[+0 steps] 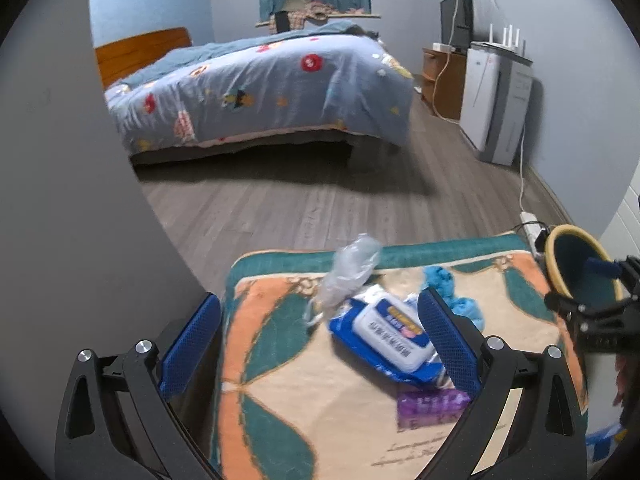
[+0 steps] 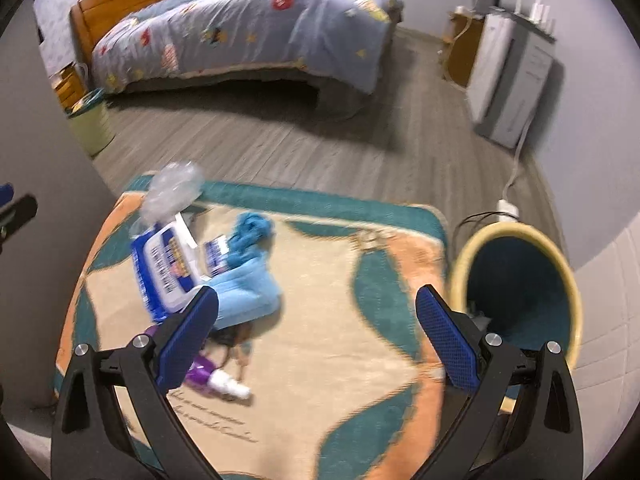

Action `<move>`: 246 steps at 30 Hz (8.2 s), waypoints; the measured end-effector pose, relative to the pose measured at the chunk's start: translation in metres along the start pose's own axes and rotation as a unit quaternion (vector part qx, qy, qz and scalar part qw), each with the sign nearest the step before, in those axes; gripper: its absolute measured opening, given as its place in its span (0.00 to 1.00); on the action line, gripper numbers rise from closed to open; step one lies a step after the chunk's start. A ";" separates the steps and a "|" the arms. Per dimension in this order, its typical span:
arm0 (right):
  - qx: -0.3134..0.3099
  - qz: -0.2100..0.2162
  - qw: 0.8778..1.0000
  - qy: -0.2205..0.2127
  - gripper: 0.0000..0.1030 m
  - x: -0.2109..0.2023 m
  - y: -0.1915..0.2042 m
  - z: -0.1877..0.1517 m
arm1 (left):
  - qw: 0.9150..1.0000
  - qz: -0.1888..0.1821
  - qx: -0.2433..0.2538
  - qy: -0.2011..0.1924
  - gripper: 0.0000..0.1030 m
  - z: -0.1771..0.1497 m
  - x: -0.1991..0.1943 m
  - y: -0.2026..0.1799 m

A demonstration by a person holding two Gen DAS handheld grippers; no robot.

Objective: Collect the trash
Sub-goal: 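Move both open tools back over the cushion toward the remaining trash, then grasp the blue glove with the right tool while left tool grasps the clear plastic bag, then carry the blue glove and clear plastic bag over the bin with both tools, then open both tools to drop the glove and plastic bag into the bin, then move both open tools back over the cushion toward the remaining trash, then grasp the blue face mask with the right tool while left tool grasps the wipes pack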

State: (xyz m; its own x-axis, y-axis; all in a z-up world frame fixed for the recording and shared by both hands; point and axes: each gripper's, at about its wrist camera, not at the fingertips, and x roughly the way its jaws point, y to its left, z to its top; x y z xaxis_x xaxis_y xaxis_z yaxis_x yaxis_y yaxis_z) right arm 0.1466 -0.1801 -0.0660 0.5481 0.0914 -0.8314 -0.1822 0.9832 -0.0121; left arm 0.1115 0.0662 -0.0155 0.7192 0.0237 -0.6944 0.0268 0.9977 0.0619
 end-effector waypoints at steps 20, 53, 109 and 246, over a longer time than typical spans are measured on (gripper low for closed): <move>-0.014 0.069 0.996 0.063 0.94 0.089 0.017 0.012 | 0.997 -0.009 -0.030 0.074 0.95 0.014 0.095 0.019; -0.039 0.092 0.991 0.085 0.60 0.161 0.038 0.041 | 0.987 -0.068 -0.029 0.145 0.80 0.027 0.191 -0.014; 0.032 0.061 0.997 -0.032 0.29 -0.018 -0.044 0.014 | 0.992 -0.106 0.061 0.017 0.26 0.031 0.025 -0.099; 0.068 0.004 0.992 0.103 0.94 0.102 0.043 0.003 | 0.996 -0.011 0.060 0.059 0.95 -0.019 0.035 0.007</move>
State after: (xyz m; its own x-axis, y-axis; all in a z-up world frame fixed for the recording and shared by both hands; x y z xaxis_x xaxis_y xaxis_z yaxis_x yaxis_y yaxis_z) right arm 0.1967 -0.1276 -0.1494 0.3667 0.0787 -0.9270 -0.0667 0.9961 0.0581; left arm 0.1241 0.0752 -0.0531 0.6317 0.0165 -0.7750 0.1300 0.9834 0.1268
